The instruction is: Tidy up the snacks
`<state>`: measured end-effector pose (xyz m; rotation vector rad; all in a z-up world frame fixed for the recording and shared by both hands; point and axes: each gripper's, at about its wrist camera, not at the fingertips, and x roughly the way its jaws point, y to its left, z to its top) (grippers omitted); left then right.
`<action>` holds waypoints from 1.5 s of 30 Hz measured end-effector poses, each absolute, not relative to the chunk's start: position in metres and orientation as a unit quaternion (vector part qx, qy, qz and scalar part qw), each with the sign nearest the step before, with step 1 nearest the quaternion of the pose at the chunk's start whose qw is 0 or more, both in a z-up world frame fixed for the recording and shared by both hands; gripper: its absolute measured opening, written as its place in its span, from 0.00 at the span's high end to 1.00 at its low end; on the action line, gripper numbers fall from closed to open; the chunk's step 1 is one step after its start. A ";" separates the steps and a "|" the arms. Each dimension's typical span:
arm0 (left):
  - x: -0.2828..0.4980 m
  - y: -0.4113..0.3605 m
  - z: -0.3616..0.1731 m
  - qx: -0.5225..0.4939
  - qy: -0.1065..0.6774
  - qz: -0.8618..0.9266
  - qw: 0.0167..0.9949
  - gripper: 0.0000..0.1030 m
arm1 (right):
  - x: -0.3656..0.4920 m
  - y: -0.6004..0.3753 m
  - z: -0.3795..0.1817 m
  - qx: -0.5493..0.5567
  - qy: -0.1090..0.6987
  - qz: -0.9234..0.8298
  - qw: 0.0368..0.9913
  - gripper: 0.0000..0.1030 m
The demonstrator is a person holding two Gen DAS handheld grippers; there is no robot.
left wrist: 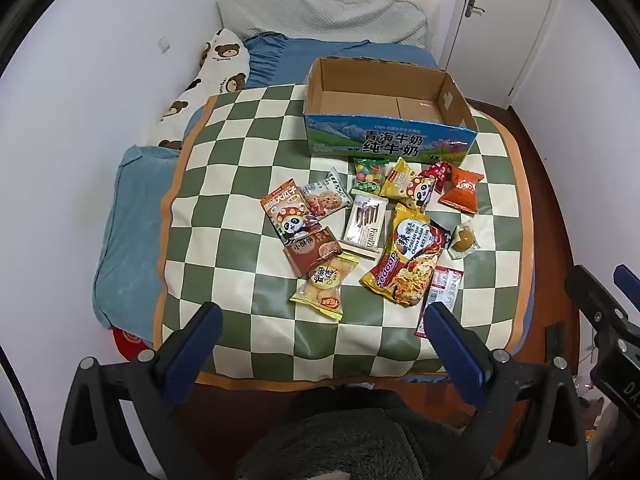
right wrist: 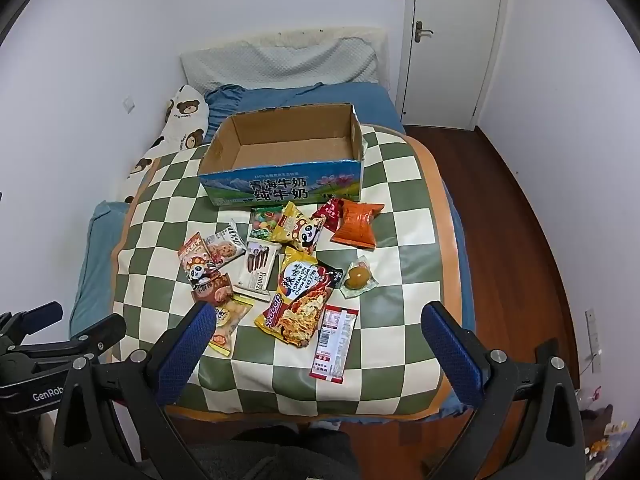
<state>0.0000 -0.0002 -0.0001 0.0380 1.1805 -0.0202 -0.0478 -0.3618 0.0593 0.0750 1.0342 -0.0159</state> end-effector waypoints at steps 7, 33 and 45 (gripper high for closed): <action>0.000 -0.001 -0.001 0.015 0.559 -0.011 0.829 0.00 | -0.048 -0.360 0.060 0.034 0.493 -0.007 0.869 0.00; 0.001 0.005 0.000 0.016 0.558 -0.013 0.830 0.00 | -0.047 -0.358 0.059 0.035 0.493 -0.007 0.869 0.00; 0.002 0.006 0.001 0.016 0.558 -0.014 0.830 0.00 | -0.048 -0.357 0.060 0.035 0.494 -0.007 0.869 0.00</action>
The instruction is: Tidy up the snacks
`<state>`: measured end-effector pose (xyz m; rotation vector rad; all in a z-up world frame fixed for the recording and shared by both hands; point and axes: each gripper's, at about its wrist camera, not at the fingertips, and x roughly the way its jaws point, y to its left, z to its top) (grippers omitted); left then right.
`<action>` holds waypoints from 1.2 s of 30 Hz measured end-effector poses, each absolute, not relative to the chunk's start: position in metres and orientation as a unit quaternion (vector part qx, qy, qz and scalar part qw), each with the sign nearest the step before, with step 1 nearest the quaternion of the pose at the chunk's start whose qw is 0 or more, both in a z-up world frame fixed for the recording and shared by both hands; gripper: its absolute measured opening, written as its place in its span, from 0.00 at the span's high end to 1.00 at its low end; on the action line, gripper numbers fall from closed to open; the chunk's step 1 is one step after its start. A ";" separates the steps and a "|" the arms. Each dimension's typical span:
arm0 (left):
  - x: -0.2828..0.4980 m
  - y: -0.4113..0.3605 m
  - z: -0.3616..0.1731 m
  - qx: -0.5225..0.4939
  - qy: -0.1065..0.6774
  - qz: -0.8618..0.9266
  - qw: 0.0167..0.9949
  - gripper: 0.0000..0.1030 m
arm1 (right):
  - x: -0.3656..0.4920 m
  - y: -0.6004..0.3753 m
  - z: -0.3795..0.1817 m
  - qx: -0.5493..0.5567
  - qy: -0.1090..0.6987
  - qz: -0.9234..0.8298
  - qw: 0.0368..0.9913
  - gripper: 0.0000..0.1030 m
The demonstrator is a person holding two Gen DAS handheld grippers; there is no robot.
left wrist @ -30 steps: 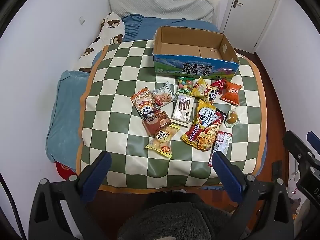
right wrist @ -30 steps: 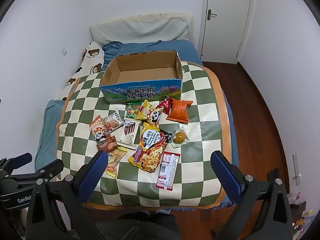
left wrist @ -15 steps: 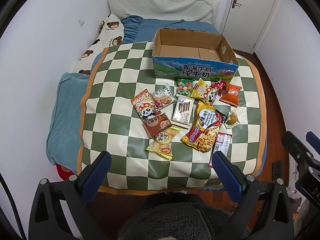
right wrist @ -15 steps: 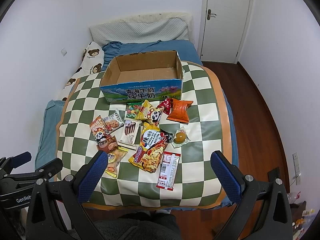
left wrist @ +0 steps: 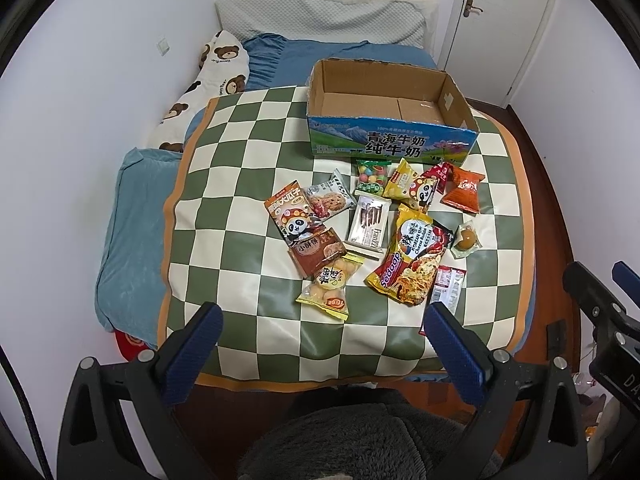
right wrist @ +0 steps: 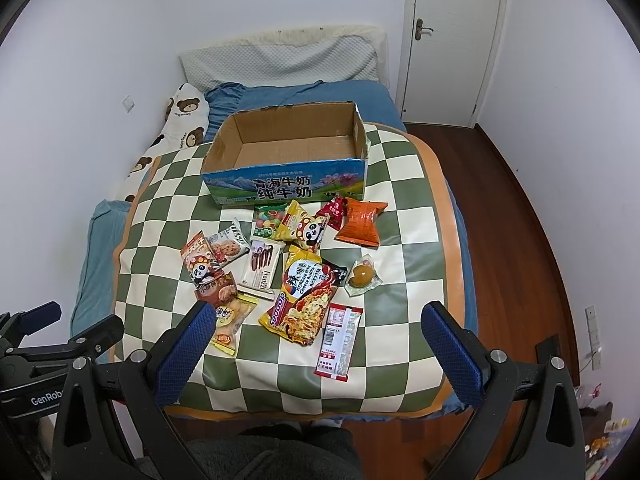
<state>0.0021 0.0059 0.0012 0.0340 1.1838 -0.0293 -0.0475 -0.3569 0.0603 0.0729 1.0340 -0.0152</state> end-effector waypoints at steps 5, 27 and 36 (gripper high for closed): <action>0.002 0.007 0.002 0.018 0.556 -0.012 0.831 0.00 | -0.048 -0.357 0.061 0.034 0.495 -0.007 0.868 0.00; 0.002 0.006 0.002 0.018 0.554 -0.011 0.832 0.00 | -0.053 -0.355 0.060 0.034 0.496 -0.007 0.868 0.00; -0.002 0.012 0.014 0.019 0.548 -0.015 0.836 0.00 | -0.055 -0.354 0.058 0.034 0.496 -0.008 0.868 0.00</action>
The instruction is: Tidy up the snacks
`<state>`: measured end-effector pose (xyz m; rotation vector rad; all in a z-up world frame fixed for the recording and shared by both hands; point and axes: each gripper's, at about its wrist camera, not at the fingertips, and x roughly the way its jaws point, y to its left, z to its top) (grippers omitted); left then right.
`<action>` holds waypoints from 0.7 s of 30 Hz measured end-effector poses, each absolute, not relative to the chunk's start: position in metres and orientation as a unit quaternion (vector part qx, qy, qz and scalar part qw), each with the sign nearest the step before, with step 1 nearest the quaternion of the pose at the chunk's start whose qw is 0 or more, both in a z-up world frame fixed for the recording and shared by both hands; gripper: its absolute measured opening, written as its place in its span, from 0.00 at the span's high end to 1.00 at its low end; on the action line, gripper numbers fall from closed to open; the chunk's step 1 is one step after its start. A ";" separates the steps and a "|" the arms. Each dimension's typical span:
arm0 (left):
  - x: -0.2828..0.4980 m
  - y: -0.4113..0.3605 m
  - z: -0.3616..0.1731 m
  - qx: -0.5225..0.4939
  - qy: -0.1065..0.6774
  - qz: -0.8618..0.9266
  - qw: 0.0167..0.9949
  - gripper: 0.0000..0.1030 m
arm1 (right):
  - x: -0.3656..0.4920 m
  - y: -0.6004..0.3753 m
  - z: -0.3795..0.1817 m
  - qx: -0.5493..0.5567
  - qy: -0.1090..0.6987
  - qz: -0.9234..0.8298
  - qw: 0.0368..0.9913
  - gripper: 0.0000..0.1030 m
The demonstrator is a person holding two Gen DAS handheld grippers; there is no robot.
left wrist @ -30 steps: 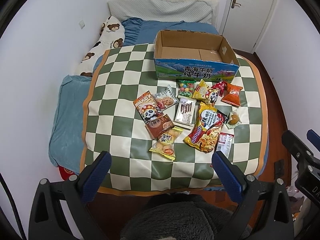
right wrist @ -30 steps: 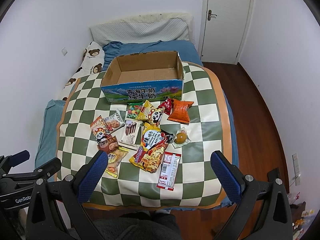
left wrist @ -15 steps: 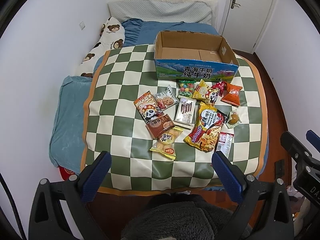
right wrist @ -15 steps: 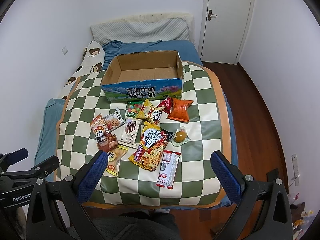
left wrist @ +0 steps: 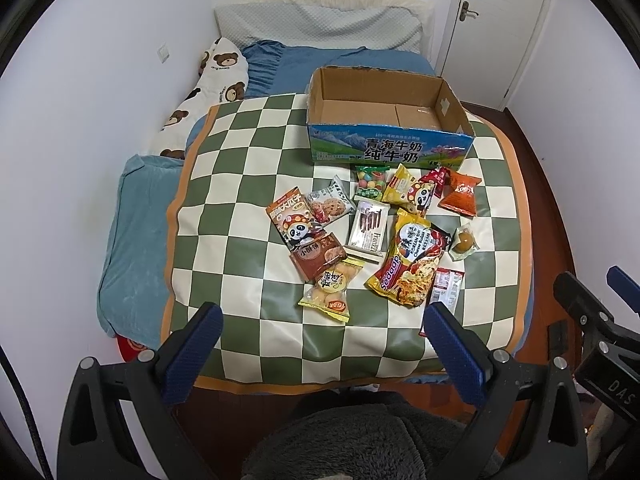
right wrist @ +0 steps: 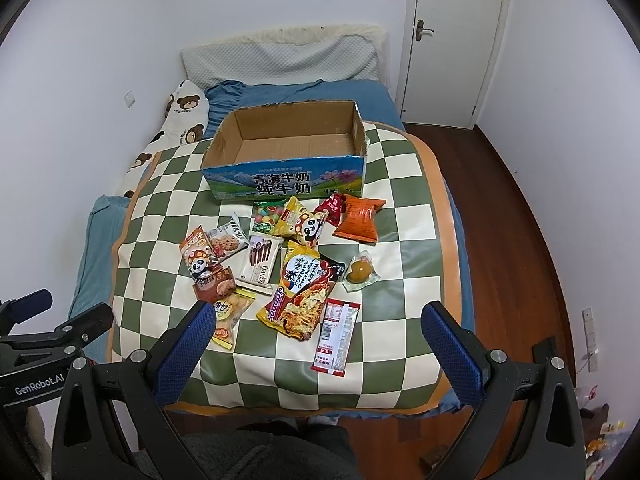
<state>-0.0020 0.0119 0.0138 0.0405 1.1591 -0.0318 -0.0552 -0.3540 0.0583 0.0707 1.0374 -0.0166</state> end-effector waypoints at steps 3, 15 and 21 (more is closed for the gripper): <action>-0.002 0.011 0.014 0.020 0.547 -0.015 0.837 0.00 | -0.054 -0.354 0.058 0.034 0.496 -0.007 0.868 0.00; -0.002 0.010 0.013 0.016 0.550 -0.018 0.835 0.00 | -0.057 -0.358 0.050 0.048 0.505 0.002 0.862 0.00; 0.018 0.012 -0.025 0.023 0.562 -0.001 0.827 0.00 | -0.036 -0.365 0.016 0.073 0.530 -0.008 0.845 0.00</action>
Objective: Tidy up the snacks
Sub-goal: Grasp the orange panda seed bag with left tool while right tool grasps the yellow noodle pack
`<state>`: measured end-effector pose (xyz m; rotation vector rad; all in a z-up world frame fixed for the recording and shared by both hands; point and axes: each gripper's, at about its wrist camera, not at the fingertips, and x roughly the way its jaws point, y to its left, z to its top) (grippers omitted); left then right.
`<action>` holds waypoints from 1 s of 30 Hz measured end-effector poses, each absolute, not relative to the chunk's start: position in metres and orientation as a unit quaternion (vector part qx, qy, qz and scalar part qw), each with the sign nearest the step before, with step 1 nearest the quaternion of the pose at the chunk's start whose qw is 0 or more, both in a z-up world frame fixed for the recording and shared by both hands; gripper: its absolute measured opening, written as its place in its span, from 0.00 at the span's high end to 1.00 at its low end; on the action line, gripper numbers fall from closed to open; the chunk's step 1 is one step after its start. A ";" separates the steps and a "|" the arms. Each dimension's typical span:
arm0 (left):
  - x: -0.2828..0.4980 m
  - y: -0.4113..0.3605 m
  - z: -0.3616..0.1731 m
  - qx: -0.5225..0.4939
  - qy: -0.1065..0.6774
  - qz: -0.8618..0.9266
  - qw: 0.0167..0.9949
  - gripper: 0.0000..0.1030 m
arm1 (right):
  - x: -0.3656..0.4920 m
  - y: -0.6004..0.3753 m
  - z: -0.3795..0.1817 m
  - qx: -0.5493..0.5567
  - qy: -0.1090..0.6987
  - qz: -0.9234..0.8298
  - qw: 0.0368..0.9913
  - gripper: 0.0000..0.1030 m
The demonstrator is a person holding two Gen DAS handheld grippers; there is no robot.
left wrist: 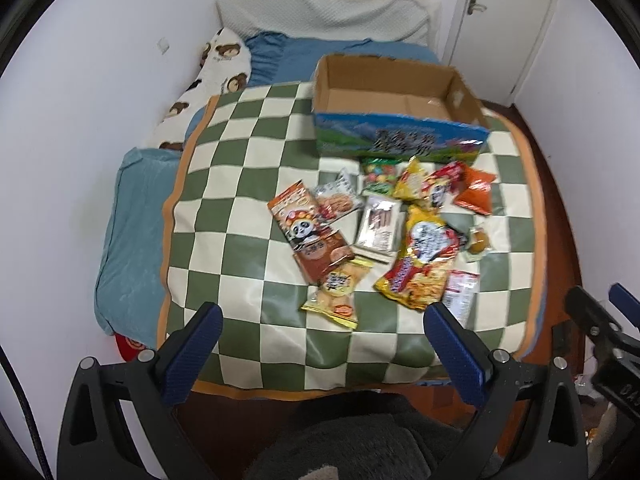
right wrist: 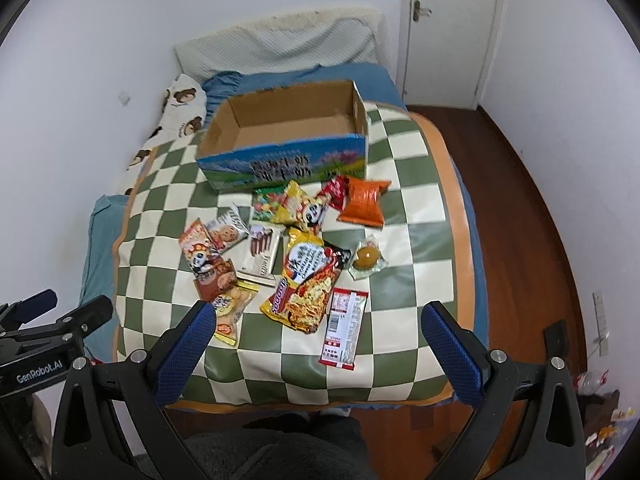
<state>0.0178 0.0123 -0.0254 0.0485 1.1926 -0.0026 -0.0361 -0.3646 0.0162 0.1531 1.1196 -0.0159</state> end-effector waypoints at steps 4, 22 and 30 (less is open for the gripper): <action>0.042 0.017 -0.066 0.047 0.585 0.012 0.810 0.00 | -0.017 -0.371 -0.031 0.103 0.565 -0.012 0.819 0.00; 0.152 0.037 -0.207 0.084 0.666 0.051 0.740 0.00 | 0.108 -0.331 -0.237 0.136 0.649 -0.027 0.748 0.00; 0.211 0.084 -0.252 -0.050 0.708 0.038 0.703 0.00 | 0.133 -0.312 -0.272 0.135 0.665 -0.065 0.732 0.00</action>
